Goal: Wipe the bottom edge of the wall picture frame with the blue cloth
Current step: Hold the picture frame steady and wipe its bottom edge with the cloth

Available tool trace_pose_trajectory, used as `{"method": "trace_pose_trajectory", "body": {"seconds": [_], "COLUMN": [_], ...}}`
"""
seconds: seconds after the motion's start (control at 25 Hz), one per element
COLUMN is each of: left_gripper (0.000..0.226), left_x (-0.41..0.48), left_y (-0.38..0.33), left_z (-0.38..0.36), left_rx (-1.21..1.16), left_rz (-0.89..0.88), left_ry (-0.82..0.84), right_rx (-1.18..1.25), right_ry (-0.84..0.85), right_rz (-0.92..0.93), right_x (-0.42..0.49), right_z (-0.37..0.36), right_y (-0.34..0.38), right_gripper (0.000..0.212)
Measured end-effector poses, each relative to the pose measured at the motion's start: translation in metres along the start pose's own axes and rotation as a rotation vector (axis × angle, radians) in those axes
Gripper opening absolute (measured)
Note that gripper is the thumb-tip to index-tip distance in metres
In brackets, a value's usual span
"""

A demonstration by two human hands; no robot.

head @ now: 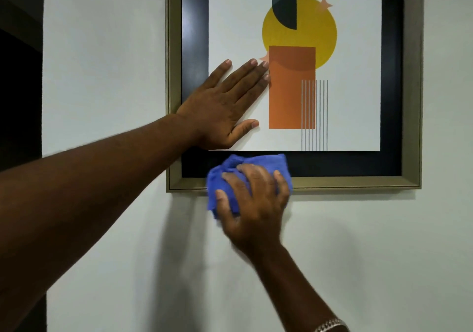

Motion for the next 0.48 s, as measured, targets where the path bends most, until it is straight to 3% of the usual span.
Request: {"method": "trace_pose_trajectory", "body": {"seconds": [0.12, 0.24, 0.4, 0.48], "left_gripper": [0.079, 0.078, 0.078, 0.079], "left_x": [0.000, 0.001, 0.002, 0.002], "left_y": [-0.001, -0.002, -0.002, -0.002], "left_z": [-0.001, -0.002, -0.003, -0.002], "left_rx": [0.005, 0.019, 0.010, 0.004], "left_rz": [0.009, 0.044, 0.052, 0.048], "left_ry": [0.015, 0.038, 0.075, 0.077], "right_rx": [-0.087, -0.120, -0.002, 0.027], "right_ry": [-0.057, -0.098, 0.019, 0.066], "right_rz": [-0.115, -0.294, -0.178, -0.102], "right_x": [0.004, 0.006, 0.009, 0.011], "right_z": [0.027, 0.026, -0.004, -0.003], "right_y": [-0.064, -0.064, 0.012, 0.009], "right_gripper": [0.030, 0.027, 0.022, 0.024]}}
Point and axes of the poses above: each hand's wrist, its own x-axis towards the middle knuckle, its own z-axis out of the back of the hand, y = z × x, the point moved 8 cm from there along x, towards the middle knuckle
